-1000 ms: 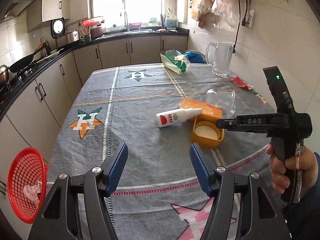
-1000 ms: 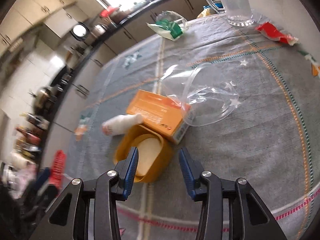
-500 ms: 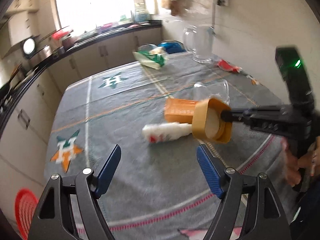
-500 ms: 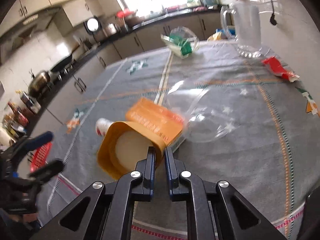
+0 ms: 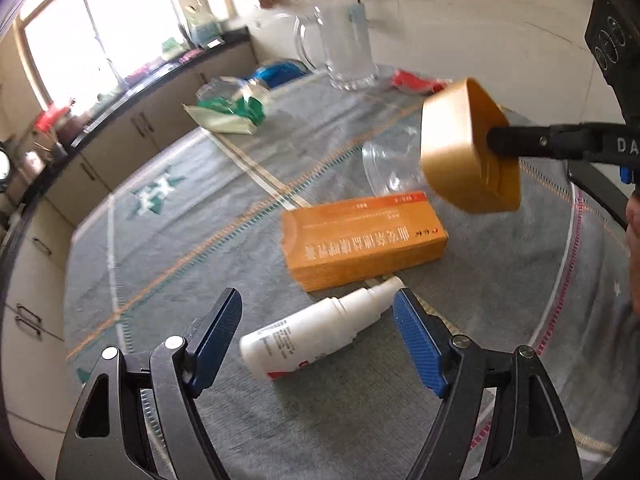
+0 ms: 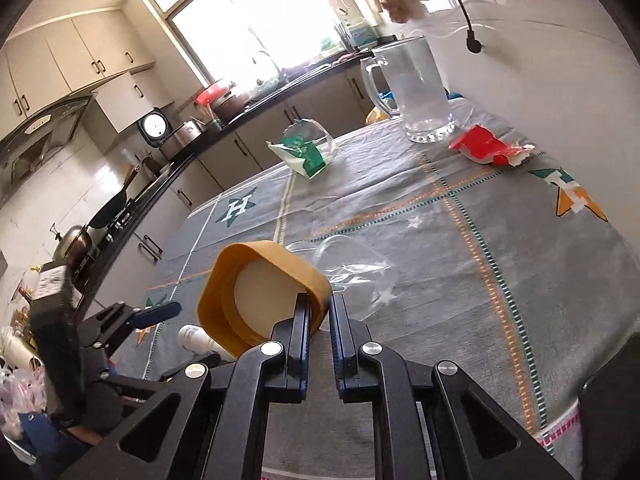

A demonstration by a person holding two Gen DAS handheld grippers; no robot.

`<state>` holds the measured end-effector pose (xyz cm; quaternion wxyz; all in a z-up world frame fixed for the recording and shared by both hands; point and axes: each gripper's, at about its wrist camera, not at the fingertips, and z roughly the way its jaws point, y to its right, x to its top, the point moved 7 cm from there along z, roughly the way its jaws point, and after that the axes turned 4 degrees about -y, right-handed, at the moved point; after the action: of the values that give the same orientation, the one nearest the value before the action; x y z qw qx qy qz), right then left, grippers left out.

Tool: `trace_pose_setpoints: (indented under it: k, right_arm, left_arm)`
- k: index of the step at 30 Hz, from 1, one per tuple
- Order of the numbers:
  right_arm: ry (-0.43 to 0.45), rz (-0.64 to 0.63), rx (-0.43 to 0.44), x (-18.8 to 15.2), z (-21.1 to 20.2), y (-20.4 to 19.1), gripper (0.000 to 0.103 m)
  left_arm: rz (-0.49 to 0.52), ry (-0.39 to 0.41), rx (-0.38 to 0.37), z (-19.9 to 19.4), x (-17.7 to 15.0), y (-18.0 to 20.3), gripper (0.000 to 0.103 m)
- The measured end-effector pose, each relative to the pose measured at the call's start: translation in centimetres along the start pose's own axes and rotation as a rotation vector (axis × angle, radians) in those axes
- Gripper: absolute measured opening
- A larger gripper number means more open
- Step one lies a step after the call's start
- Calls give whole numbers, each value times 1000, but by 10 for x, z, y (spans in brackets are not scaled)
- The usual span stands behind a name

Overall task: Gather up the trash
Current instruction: 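Grasp the white spray bottle with the left tool while the right tool grasps the orange lid, then lift the bottle and lid and carry them over the red basket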

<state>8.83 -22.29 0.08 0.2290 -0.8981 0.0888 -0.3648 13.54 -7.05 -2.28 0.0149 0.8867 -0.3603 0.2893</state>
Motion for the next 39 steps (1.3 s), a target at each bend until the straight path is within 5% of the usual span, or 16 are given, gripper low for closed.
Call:
trace_pose_setpoints:
  k: [5,10,16,22,30,39]
  right_arm:
    - [-12,0,16,-2,0,-2,11]
    - [-22,-11,28,-3,2,-4,11]
    - [-27,-17,32,-4,3,-5,11]
    - [-31,-49,28,-5,5,-10,11]
    - [-22,-174,33,-15,4,-39,11]
    - [-10,-342,59,-34,4,-77,11]
  left_arm:
    - [5,-22,-13,1,-14,9,76]
    - [1,-81,20,5,-30,23,53]
    - [-115,-75,18,6,-30,24,29]
    - [-268,-57,50,-6,-42,19,29]
    - [-507,102,128,-60,-75,-6,29]
    - [-588,192,187,-90,-90,-17,29]
